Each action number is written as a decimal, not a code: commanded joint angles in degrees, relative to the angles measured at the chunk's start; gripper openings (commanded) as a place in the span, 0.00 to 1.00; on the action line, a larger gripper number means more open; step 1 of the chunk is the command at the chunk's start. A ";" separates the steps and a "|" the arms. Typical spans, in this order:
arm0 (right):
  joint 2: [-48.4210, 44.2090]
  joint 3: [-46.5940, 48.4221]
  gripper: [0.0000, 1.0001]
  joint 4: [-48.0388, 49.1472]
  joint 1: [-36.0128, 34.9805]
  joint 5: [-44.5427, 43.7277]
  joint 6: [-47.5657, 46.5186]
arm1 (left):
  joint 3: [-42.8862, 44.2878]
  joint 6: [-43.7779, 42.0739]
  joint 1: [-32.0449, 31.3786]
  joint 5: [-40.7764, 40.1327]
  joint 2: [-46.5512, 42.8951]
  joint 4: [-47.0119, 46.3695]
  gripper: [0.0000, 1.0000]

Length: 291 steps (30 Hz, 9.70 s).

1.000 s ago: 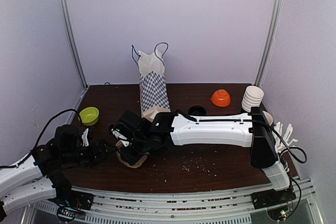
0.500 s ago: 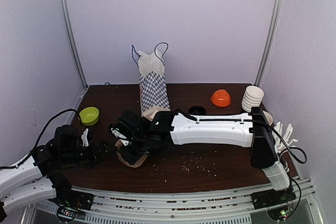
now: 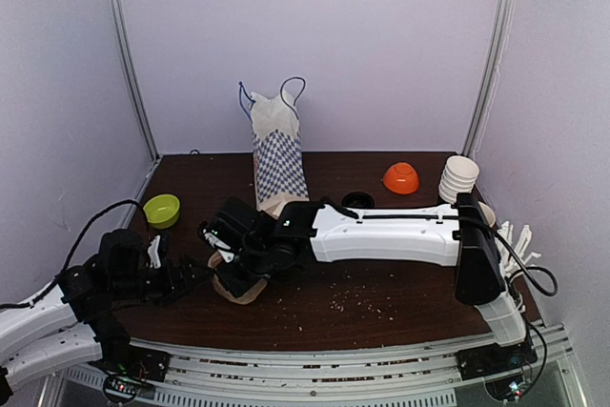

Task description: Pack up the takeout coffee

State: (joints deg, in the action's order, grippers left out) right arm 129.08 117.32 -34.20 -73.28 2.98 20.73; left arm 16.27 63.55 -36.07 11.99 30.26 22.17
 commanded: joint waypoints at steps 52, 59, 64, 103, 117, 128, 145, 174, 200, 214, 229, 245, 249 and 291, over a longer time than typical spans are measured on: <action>-12.53 -18.19 0.00 23.42 3.48 12.28 14.37 | -2.91 -0.79 -0.19 0.16 0.90 -4.86 0.95; -13.39 -20.88 0.00 26.94 4.40 12.58 16.84 | -2.59 -1.02 -0.20 0.25 -0.04 -3.96 0.97; -13.29 -21.02 0.00 27.51 4.58 13.06 17.19 | -2.60 -1.05 -0.21 0.11 -0.54 -3.66 0.97; -26.46 -11.28 0.00 5.59 4.61 0.54 2.16 | 4.56 -4.47 -0.16 -4.80 0.94 3.03 0.98; -46.52 -39.73 0.00 6.39 4.60 -14.33 4.46 | 28.89 -18.44 -1.47 -10.92 11.19 15.61 0.96; -53.49 -54.04 0.00 14.24 4.61 -14.09 6.87 | 44.99 -25.17 -21.11 -27.76 35.58 19.63 0.94; -64.65 -64.39 0.00 13.72 4.63 -17.44 9.93 | 52.82 -27.48 -31.10 -21.13 64.34 4.41 0.63; -64.43 -66.06 0.00 17.54 4.70 -16.83 9.90 | 27.90 -13.35 -9.98 -36.34 58.95 0.31 0.52; -62.12 -62.38 0.00 18.49 4.74 -15.78 6.85 | 73.45 -25.49 -2.80 -32.77 56.73 13.30 0.93; -62.43 -62.24 0.00 18.33 5.18 -14.47 5.11 | 99.37 -28.42 0.16 -31.71 80.64 19.27 0.88; -61.94 -62.94 0.00 16.09 5.23 -14.20 3.15 | 98.84 -33.37 1.98 -26.97 82.90 19.13 0.29; -62.30 -61.92 0.00 13.04 5.22 -15.30 3.60 | 95.09 -38.57 -1.13 -17.92 71.82 19.35 0.02; -63.32 -63.32 0.00 10.99 5.14 -15.68 2.33 | 92.74 -40.85 -5.16 -18.11 69.44 20.62 0.00; -53.92 -69.98 0.60 12.31 -5.20 -9.92 5.76 | 59.31 -27.24 -15.26 -13.47 48.31 8.09 0.00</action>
State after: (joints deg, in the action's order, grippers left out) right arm 79.24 46.04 -18.59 -78.41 -6.92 24.36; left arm 75.64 37.34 -51.22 -0.40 78.00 30.06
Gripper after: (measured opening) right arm 0.588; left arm 0.004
